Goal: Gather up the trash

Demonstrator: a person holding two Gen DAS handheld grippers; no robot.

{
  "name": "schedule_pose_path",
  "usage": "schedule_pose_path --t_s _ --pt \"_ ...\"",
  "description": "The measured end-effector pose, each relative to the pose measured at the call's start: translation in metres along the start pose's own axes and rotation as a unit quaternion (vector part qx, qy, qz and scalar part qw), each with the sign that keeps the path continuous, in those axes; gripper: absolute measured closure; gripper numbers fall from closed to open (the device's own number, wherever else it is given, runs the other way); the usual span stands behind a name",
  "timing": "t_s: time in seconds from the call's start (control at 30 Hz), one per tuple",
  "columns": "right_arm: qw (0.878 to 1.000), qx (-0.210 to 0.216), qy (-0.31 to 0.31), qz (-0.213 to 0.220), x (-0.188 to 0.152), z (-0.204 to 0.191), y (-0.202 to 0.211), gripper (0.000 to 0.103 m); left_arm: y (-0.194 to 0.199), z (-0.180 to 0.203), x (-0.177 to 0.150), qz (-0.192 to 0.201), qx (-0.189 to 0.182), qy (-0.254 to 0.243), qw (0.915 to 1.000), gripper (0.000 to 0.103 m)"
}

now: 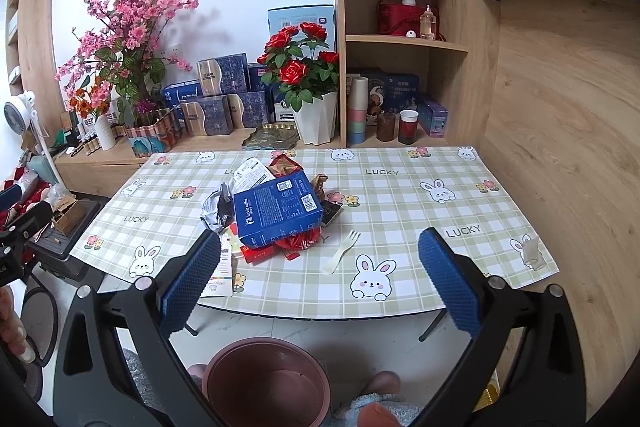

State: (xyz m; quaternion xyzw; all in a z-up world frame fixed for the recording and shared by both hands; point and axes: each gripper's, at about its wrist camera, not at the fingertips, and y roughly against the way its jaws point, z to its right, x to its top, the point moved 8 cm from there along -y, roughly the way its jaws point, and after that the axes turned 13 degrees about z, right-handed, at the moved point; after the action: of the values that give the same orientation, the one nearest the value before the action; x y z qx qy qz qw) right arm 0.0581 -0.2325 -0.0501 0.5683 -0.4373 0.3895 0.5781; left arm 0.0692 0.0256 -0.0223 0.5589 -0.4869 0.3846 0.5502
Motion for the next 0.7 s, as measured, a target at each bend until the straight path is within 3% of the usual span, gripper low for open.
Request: schedule_pose_path --t_s 0.47,0.7 --pt "1.000 0.000 -0.020 0.000 -0.004 0.004 -0.008 0.006 -0.005 -0.004 0.000 -0.001 0.009 -0.001 1.0000 0.005" --pt "0.998 0.006 -0.065 0.010 -0.004 0.018 -0.019 0.005 -0.033 -0.036 -0.015 -0.006 0.061 0.026 0.9978 0.005"
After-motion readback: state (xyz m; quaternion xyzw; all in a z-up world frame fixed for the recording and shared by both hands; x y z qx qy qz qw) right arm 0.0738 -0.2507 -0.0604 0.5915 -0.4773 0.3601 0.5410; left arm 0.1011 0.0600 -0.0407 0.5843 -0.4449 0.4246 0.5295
